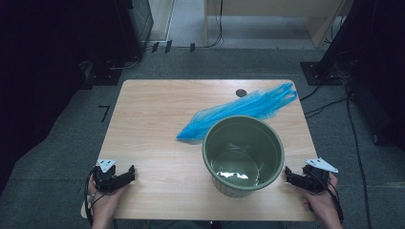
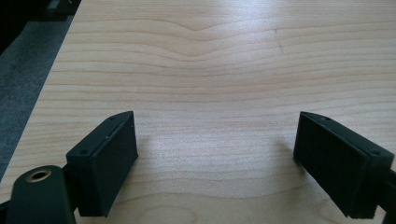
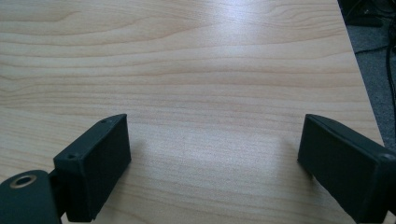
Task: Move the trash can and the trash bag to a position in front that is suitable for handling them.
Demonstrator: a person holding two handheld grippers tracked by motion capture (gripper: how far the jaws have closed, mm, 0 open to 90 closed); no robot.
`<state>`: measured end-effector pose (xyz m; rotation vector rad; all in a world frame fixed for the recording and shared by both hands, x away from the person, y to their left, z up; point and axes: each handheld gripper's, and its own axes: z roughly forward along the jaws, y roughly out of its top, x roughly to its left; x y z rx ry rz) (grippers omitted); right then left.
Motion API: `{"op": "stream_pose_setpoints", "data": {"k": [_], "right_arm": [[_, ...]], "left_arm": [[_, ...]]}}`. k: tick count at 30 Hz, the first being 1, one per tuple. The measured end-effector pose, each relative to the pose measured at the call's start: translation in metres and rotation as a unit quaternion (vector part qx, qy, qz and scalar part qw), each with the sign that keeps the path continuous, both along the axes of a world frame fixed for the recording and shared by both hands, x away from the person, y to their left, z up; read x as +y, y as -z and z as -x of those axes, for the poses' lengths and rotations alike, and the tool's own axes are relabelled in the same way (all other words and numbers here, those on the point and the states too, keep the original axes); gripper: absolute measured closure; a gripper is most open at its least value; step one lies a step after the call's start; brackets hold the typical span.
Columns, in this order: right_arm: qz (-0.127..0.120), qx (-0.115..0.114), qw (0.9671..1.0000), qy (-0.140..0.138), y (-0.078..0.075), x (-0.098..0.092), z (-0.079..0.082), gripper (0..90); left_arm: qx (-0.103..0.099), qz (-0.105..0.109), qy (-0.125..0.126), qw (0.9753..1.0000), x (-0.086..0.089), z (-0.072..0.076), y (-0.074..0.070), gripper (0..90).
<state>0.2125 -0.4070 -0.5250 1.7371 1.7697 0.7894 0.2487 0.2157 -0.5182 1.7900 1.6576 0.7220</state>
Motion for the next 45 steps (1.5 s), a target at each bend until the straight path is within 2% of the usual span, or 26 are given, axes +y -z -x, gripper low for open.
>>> {"op": "stream_pose_setpoints", "data": {"k": [6,7,8,10,11,12,13,17,20,23,25,26,27,28,33,34,39,40,41,42,45], "right_arm": [[0.004,0.003,1.0,0.005,-0.001,0.001,0.001,10.3],[0.007,0.004,0.9999,0.007,-0.002,0.001,0.001,13.9],[0.011,-0.003,0.9999,0.013,-0.002,0.001,0.003,19.4],[0.023,-0.014,0.9991,0.032,-0.004,0.003,0.003,20.8],[0.01,-0.02,0.9992,0.033,-0.005,0.004,0.003,20.9],[0.01,-0.02,0.9992,0.033,-0.005,0.004,0.003,20.9],[-0.01,-0.031,0.999,0.032,-0.009,0.008,0.003,20.8],[-0.003,-0.044,0.9987,0.027,-0.014,0.022,0.003,20.7],[-0.009,-0.054,0.9982,0.025,-0.025,0.04,0.001,18.0],[-0.005,-0.065,0.9977,0.016,-0.035,0.051,-0.002,17.5],[-0.008,-0.068,0.9976,0.011,-0.037,0.054,-0.003,17.5],[-0.019,-0.073,0.9971,-0.003,-0.041,0.059,-0.005,17.4],[-0.021,-0.074,0.997,-0.011,-0.042,0.062,-0.006,18.9],[-0.024,-0.076,0.9968,-0.015,-0.042,0.065,-0.006,20.6],[-0.02,-0.08,0.9962,-0.03,-0.043,0.074,-0.007,20.5],[-0.018,-0.081,0.9958,-0.039,-0.043,0.076,-0.007,20.5],[-0.02,-0.081,0.9953,-0.048,-0.043,0.082,-0.006,20.8],[-0.02,-0.081,0.9953,-0.048,-0.043,0.082,-0.006,20.8],[-0.019,-0.082,0.9952,-0.05,-0.043,0.085,-0.006,21.0],[-0.019,-0.082,0.9952,-0.05,-0.043,0.085,-0.006,21.0],[-0.019,-0.083,0.9946,-0.059,-0.043,0.092,-0.007,21.0]], "left_arm": [[0.0,0.0,0.0,1.0,0.0,0.0,0.0,12.9],[0.0,0.0,0.0,1.0,0.0,0.0,0.0,12.9],[0.0,0.0,-0.001,1.0,0.0,0.0,0.0,12.9],[0.0,0.0,-0.002,1.0,0.0,0.0,0.0,12.9],[0.0,0.001,-0.003,1.0,-0.001,0.0,0.0,12.9],[0.0,0.001,-0.003,1.0,-0.001,0.0,0.0,12.9],[0.0,0.001,-0.004,1.0,-0.001,0.001,0.0,13.0],[-0.001,0.0,-0.008,1.0,-0.001,0.003,0.0,13.7],[-0.001,-0.001,-0.014,0.9999,-0.001,0.002,0.0,13.8],[0.005,-0.009,-0.03,0.9995,-0.004,0.001,-0.003,14.8],[0.003,-0.01,-0.03,0.9995,-0.006,0.001,-0.003,14.9],[-0.006,-0.001,-0.02,0.9998,-0.01,0.001,-0.005,15.4],[-0.006,-0.001,-0.02,0.9998,-0.01,0.001,-0.005,18.0],[-0.018,0.008,-0.017,0.9997,-0.014,0.002,-0.009,21.9],[-0.033,0.029,-0.002,0.999,-0.025,-0.003,-0.017,24.3],[-0.039,0.038,0.009,0.9985,-0.033,-0.006,-0.021,24.9],[-0.046,0.05,0.043,0.9968,-0.056,-0.012,-0.03,25.6],[-0.046,0.05,0.043,0.9968,-0.056,-0.012,-0.03,25.7],[-0.05,0.058,0.053,0.9957,-0.064,-0.014,-0.033,25.7],[-0.05,0.058,0.053,0.9957,-0.064,-0.014,-0.033,25.8],[-0.054,0.068,0.067,0.994,-0.078,-0.018,-0.037,25.8]]}}
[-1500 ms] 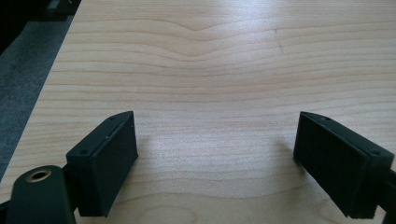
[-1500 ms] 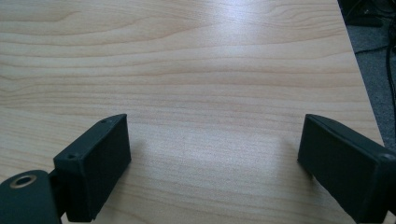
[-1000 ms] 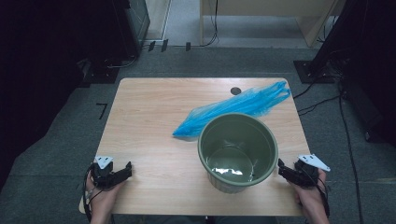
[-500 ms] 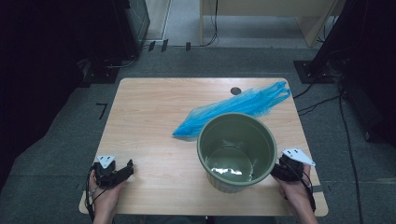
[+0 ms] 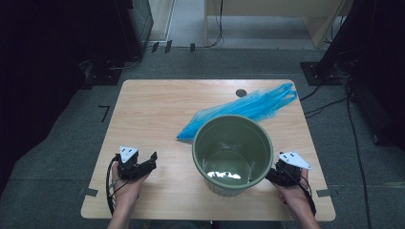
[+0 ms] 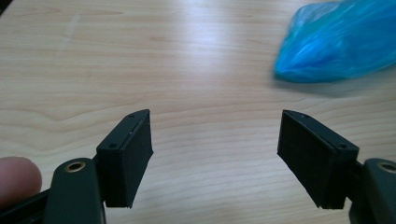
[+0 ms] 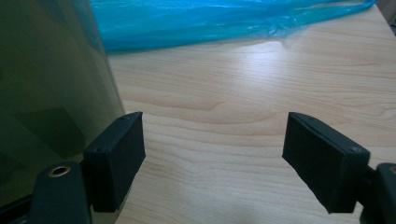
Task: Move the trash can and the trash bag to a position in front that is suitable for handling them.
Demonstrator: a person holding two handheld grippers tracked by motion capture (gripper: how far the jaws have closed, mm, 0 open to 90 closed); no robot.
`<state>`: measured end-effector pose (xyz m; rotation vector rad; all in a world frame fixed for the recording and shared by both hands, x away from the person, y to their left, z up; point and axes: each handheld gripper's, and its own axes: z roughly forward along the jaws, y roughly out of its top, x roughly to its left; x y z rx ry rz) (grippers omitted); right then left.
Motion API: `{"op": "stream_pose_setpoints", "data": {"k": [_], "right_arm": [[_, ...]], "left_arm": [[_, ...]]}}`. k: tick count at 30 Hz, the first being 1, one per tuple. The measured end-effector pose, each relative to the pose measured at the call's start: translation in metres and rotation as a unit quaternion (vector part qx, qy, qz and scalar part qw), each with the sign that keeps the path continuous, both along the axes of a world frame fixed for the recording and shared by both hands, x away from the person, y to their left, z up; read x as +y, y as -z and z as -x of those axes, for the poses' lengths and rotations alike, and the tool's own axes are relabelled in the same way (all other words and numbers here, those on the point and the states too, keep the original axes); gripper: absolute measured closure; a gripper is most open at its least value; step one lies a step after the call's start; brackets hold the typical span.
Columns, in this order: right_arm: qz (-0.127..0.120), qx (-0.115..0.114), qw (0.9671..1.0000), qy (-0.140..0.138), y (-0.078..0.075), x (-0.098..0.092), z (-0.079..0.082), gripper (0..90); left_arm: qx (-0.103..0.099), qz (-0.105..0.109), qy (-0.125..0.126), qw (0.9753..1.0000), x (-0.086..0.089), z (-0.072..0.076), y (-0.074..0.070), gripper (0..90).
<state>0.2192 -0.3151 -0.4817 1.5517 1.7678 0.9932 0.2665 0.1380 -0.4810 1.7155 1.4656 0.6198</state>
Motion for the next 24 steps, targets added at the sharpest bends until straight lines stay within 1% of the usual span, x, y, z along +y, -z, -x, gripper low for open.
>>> {"op": "stream_pose_setpoints", "data": {"k": [2,4,5,6,8,9,10,13,14,15,16,18,19,20,21,22,23,24], "right_arm": [[-0.002,0.0,1.0,-0.002,0.0,0.004,0.0,21.0],[-0.006,-0.001,1.0,-0.004,0.001,0.008,-0.001,21.0],[-0.007,-0.003,0.9999,-0.007,0.001,0.01,-0.002,21.0],[-0.007,-0.003,0.9999,-0.009,0.001,0.012,-0.002,21.0],[-0.009,-0.003,0.9999,-0.01,0.001,0.015,-0.003,21.0],[-0.011,-0.004,0.9998,-0.016,0.002,0.02,-0.004,21.0],[-0.011,-0.004,0.9997,-0.019,0.002,0.022,-0.005,21.1],[-0.008,-0.006,0.9997,-0.024,0.003,0.028,-0.006,22.8],[-0.007,-0.005,0.9996,-0.027,0.003,0.03,-0.007,23.1],[-0.008,-0.006,0.9996,-0.028,0.004,0.032,-0.007,23.5],[-0.01,-0.005,0.9995,-0.03,0.004,0.034,-0.008,23.7],[-0.009,-0.005,0.9993,-0.035,0.005,0.038,-0.01,24.3],[-0.011,-0.005,0.9993,-0.037,0.005,0.04,-0.01,24.7],[-0.011,-0.005,0.9993,-0.037,0.005,0.04,-0.01,24.7],[-0.011,-0.005,0.9991,-0.04,0.005,0.043,-0.011,26.0],[-0.016,-0.003,0.9989,-0.045,0.006,0.048,-0.012,30.1],[-0.02,-0.001,0.9988,-0.045,0.006,0.051,-0.013,33.2],[-0.02,-0.001,0.9988,-0.045,0.006,0.051,-0.013,33.2]], "left_arm": [[-0.005,0.006,0.011,0.9999,-0.007,-0.002,0.0,25.8],[-0.01,0.009,0.016,0.9998,-0.014,-0.004,0.002,26.7],[-0.01,0.009,0.016,0.9998,-0.014,-0.004,0.002,27.5],[-0.014,0.015,0.026,0.9995,-0.02,-0.005,0.004,29.4],[-0.016,0.014,0.03,0.9993,-0.023,-0.005,0.004,30.8],[-0.017,0.012,0.04,0.999,-0.029,-0.004,0.004,31.5],[-0.019,0.011,0.045,0.9987,-0.031,-0.003,0.004,32.4],[-0.026,0.021,0.059,0.9977,-0.036,-0.002,0.005,34.5],[-0.026,0.021,0.059,0.9977,-0.036,-0.002,0.005,35.2],[-0.026,0.021,0.068,0.9971,-0.039,-0.001,0.006,36.1],[-0.026,0.021,0.068,0.9971,-0.039,-0.001,0.006,37.9],[-0.027,0.029,0.082,0.9958,-0.044,-0.001,0.006,41.6],[-0.028,0.034,0.086,0.9953,-0.046,0.0,0.006,44.6],[-0.028,0.034,0.086,0.9953,-0.046,0.0,0.006,49.5],[-0.027,0.038,0.095,0.9944,-0.048,0.001,0.006,49.5],[-0.028,0.039,0.111,0.9927,-0.051,0.002,0.004,55.1],[-0.028,0.039,0.111,0.9927,-0.051,0.002,0.004,58.0],[-0.027,0.043,0.117,0.9918,-0.053,0.003,0.004,58.0]]}}
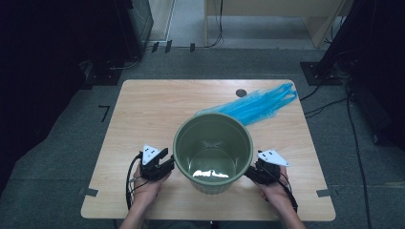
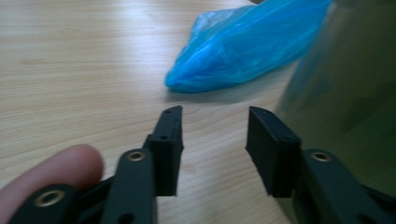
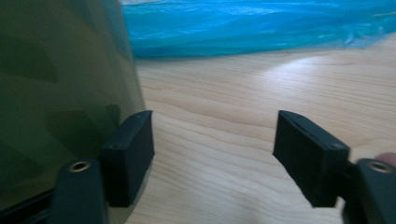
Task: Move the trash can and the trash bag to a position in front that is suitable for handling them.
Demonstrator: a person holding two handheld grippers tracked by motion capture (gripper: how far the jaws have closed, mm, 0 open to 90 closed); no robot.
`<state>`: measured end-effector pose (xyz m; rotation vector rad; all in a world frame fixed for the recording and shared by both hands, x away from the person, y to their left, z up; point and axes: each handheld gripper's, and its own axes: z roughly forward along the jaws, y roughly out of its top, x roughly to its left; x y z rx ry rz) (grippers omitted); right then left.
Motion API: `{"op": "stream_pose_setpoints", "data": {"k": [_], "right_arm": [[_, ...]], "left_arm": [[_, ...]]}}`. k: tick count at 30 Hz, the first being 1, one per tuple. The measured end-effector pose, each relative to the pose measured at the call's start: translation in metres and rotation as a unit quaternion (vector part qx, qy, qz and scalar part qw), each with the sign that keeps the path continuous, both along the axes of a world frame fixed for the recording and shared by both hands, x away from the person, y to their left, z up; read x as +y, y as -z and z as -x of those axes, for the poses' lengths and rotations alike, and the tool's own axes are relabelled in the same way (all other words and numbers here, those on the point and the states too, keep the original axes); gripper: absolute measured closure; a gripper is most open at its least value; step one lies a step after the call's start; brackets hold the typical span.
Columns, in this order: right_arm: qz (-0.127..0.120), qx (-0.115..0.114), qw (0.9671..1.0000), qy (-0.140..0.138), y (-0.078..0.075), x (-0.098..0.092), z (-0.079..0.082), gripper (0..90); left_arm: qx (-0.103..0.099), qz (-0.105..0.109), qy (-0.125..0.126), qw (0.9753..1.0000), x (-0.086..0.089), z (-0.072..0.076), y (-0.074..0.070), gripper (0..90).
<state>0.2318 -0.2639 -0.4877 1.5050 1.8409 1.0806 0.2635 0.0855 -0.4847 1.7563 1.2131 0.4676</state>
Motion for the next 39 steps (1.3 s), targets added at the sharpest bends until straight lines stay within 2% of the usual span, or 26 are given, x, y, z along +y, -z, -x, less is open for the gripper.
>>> {"op": "stream_pose_setpoints", "data": {"k": [3,4,6,10,11,12,14,16,17,18,19,20,21,22,24,26,29,31,32,36,37,38,39], "right_arm": [[-0.013,0.001,0.9999,-0.009,0.001,0.011,-0.004,39.7],[-0.015,0.001,0.9998,-0.014,0.001,0.014,-0.005,42.9],[-0.019,-0.001,0.9997,-0.017,0.002,0.02,-0.007,50.8],[-0.03,-0.002,0.9993,-0.024,0.003,0.024,-0.013,52.4],[-0.031,-0.003,0.9989,-0.035,0.004,0.023,-0.018,46.6],[-0.031,-0.003,0.9989,-0.035,0.004,0.023,-0.018,46.6],[-0.026,-0.006,0.9991,-0.034,0.004,0.019,-0.024,41.9],[-0.003,-0.019,0.9997,-0.016,0.005,0.015,-0.032,38.5],[0.008,-0.022,0.9997,0.004,0.005,0.009,-0.043,34.3],[0.01,-0.025,0.9995,0.015,0.005,0.005,-0.048,32.0],[0.014,-0.023,0.9993,0.027,0.005,0.002,-0.054,28.8],[0.019,-0.021,0.9987,0.043,0.005,0.0,-0.06,25.4],[0.021,-0.021,0.9981,0.055,0.005,-0.003,-0.066,23.3],[0.021,-0.02,0.9975,0.064,0.005,-0.005,-0.072,20.9],[0.013,-0.01,0.9969,0.077,0.005,-0.008,-0.086,15.4],[0.003,-0.002,0.9957,0.092,0.004,-0.01,-0.1,13.6],[-0.01,0.005,0.9943,0.106,0.003,-0.01,-0.121,8.7],[-0.014,0.004,0.9939,0.11,0.001,-0.009,-0.132,5.1],[-0.013,0.002,0.9938,0.11,0.0,-0.009,-0.138,3.4],[-0.01,-0.001,0.9935,0.114,-0.001,-0.007,-0.153,0.0],[-0.006,0.002,0.9935,0.114,0.001,-0.006,-0.164,0.0],[-0.006,0.005,0.9933,0.116,0.002,-0.005,-0.169,0.0],[-0.006,0.006,0.9931,0.117,0.004,-0.005,-0.174,0.0]], "left_arm": [[-0.003,0.009,0.021,0.9997,-0.004,0.003,-0.001,65.8],[-0.003,0.009,0.021,0.9997,-0.004,0.003,-0.001,70.5],[-0.009,0.008,0.021,0.9997,-0.003,0.004,0.0,74.1],[-0.012,0.015,0.026,0.9995,0.003,0.004,0.001,75.5],[-0.013,0.013,0.026,0.9995,0.006,0.003,0.002,66.7],[-0.011,0.013,0.02,0.9996,0.009,0.002,0.003,66.7],[-0.009,0.002,-0.004,1.0,0.016,-0.001,0.006,56.4],[-0.003,-0.02,-0.031,0.9993,0.023,-0.004,0.01,48.5],[-0.002,-0.026,-0.038,0.9989,0.027,-0.006,0.013,39.3],[0.009,-0.036,-0.047,0.9982,0.034,-0.008,0.017,34.7],[0.009,-0.036,-0.047,0.9982,0.034,-0.008,0.017,28.6],[0.018,-0.041,-0.052,0.9976,0.037,-0.01,0.019,23.7],[0.024,-0.056,-0.068,0.9958,0.042,-0.011,0.023,20.9],[0.027,-0.062,-0.07,0.9953,0.044,-0.012,0.025,18.6],[0.039,-0.064,-0.072,0.9946,0.046,-0.014,0.029,17.2],[0.051,-0.064,-0.076,0.9937,0.047,-0.016,0.031,16.0],[0.051,-0.068,-0.078,0.9934,0.047,-0.016,0.031,15.1],[0.057,-0.074,-0.077,0.9926,0.046,-0.017,0.032,14.1],[0.069,-0.081,-0.075,0.9915,0.045,-0.018,0.033,13.4],[0.068,-0.089,-0.079,0.9905,0.043,-0.018,0.033,13.2],[0.068,-0.096,-0.079,0.9899,0.042,-0.017,0.033,13.2],[0.067,-0.113,-0.079,0.9882,0.039,-0.017,0.034,13.1],[0.066,-0.12,-0.08,0.9874,0.037,-0.017,0.034,13.0]]}}
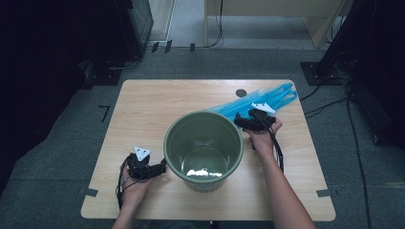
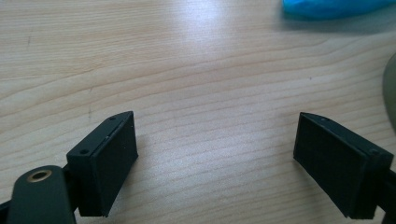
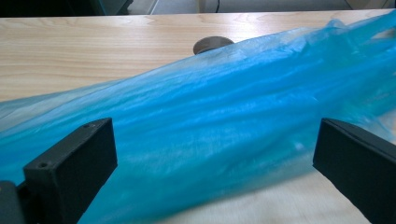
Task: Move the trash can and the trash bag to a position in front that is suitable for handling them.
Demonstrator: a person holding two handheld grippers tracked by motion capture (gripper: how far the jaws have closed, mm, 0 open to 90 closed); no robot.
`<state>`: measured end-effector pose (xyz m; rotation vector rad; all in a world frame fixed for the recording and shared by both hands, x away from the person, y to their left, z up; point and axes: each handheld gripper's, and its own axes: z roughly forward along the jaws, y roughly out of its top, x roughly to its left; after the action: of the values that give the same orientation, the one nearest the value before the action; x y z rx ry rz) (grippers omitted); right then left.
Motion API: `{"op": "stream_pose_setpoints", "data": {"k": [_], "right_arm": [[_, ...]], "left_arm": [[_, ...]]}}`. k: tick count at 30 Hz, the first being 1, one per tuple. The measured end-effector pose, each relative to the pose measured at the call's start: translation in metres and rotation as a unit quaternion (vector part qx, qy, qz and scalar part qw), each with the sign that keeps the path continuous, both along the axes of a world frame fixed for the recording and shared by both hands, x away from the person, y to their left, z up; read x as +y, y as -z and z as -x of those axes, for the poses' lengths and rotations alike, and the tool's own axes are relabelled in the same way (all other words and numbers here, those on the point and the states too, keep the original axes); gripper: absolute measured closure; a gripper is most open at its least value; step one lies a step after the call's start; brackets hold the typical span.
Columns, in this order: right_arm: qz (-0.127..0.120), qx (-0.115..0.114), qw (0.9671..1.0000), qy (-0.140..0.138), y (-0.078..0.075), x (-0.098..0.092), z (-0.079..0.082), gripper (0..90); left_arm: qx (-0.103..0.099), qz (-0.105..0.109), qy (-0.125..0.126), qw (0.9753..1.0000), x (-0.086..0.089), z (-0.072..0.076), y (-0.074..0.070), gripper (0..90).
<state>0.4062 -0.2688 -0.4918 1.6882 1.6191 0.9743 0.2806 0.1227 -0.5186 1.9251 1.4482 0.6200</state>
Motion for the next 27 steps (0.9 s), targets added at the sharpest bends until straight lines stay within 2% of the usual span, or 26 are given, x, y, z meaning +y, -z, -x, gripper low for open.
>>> {"op": "stream_pose_setpoints", "data": {"k": [3,7,9,10,12,14,15,17,18,20,22,24,27], "right_arm": [[0.008,0.01,0.9999,0.002,0.005,0.002,-0.013,0.0],[0.019,0.042,0.9986,-0.026,0.014,0.007,-0.026,0.0],[0.023,0.048,0.9981,-0.031,0.016,0.008,-0.029,0.0],[0.023,0.07,0.9968,-0.032,0.021,0.008,-0.033,0.0],[0.015,0.083,0.9959,-0.032,0.025,0.006,-0.036,0.0],[0.019,0.096,0.9949,-0.027,0.031,0.005,-0.038,0.0],[0.031,0.093,0.9948,-0.027,0.032,0.005,-0.038,0.1],[0.035,0.093,0.9946,-0.027,0.032,0.005,-0.038,0.5],[0.042,0.093,0.9944,-0.03,0.032,0.006,-0.038,3.5],[0.041,0.09,0.9946,-0.032,0.032,0.006,-0.037,4.6],[0.042,0.084,0.9947,-0.042,0.031,0.005,-0.035,11.0],[0.042,0.073,0.9951,-0.051,0.031,0.005,-0.032,22.7],[0.041,0.055,0.9966,-0.046,0.03,0.003,-0.026,57.5]], "left_arm": [[0.001,-0.005,0.0,1.0,-0.001,0.0,0.0,12.7],[0.001,-0.005,0.0,1.0,-0.001,0.0,0.0,12.7],[0.001,-0.005,0.0,1.0,-0.001,0.0,0.0,12.7],[0.001,-0.005,0.0,1.0,-0.001,0.0,0.0,12.7],[0.001,-0.005,0.0,1.0,-0.001,0.0,0.0,12.7],[0.001,-0.005,0.0,1.0,-0.001,0.0,0.0,12.7],[0.001,-0.005,0.0,1.0,-0.001,0.0,0.0,12.7],[0.0,-0.004,0.001,1.0,-0.001,0.0,0.0,12.7],[0.0,-0.004,0.001,1.0,-0.001,0.0,0.0,12.7],[0.0,-0.004,0.001,1.0,-0.001,0.0,0.0,12.7],[0.0,-0.004,0.001,1.0,-0.001,0.0,0.0,12.8],[0.0,-0.004,0.001,1.0,-0.001,0.0,0.0,12.8],[0.0,-0.002,0.002,1.0,0.0,0.0,0.0,12.8]]}}
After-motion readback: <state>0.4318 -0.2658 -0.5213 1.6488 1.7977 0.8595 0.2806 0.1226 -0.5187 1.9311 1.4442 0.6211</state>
